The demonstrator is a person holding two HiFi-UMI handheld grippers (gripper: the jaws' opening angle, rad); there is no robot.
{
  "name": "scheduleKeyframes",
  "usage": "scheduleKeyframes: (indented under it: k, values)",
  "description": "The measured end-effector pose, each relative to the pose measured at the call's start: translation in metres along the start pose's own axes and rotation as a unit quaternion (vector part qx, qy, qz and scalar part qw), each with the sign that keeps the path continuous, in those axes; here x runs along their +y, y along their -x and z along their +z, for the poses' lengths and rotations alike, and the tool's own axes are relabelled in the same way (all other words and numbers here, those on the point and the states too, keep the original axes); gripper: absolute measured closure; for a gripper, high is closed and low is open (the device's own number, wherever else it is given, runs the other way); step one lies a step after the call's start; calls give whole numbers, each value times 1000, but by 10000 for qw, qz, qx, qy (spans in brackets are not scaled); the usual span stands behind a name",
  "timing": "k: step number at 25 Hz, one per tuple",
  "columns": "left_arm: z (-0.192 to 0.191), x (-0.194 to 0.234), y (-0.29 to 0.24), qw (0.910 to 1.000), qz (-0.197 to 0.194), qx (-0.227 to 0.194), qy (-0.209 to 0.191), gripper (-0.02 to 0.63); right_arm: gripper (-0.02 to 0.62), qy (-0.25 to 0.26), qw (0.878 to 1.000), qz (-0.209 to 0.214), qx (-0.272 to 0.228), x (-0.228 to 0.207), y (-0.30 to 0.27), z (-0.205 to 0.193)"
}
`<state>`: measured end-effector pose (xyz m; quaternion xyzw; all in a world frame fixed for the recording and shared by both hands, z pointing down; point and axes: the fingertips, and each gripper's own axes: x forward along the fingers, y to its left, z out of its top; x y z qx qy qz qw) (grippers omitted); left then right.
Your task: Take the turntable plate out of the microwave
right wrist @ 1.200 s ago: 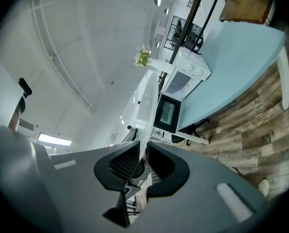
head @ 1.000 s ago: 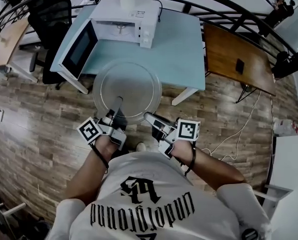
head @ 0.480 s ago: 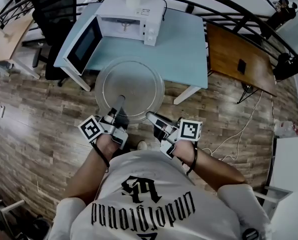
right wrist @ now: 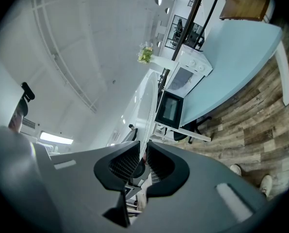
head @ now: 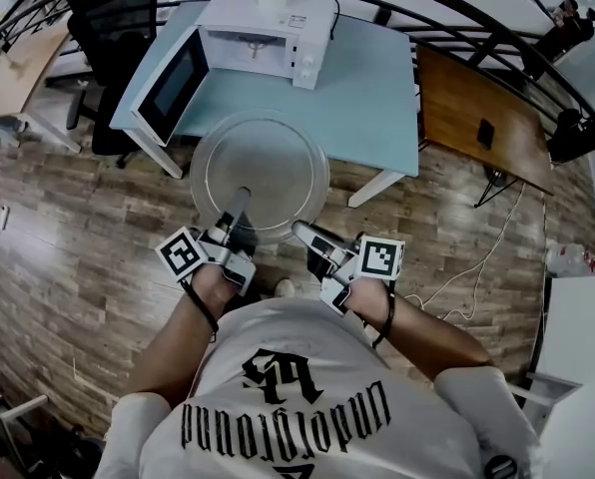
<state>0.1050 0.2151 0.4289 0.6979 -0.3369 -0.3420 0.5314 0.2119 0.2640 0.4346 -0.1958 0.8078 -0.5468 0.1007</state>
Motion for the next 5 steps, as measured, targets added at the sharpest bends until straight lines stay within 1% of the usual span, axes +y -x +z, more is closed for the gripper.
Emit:
scheduleKeyframes:
  k: [5]
  values:
    - [5,7,-1,10000,65,-11,61,531,549,-34,10000,-68,31,-6,-6,1]
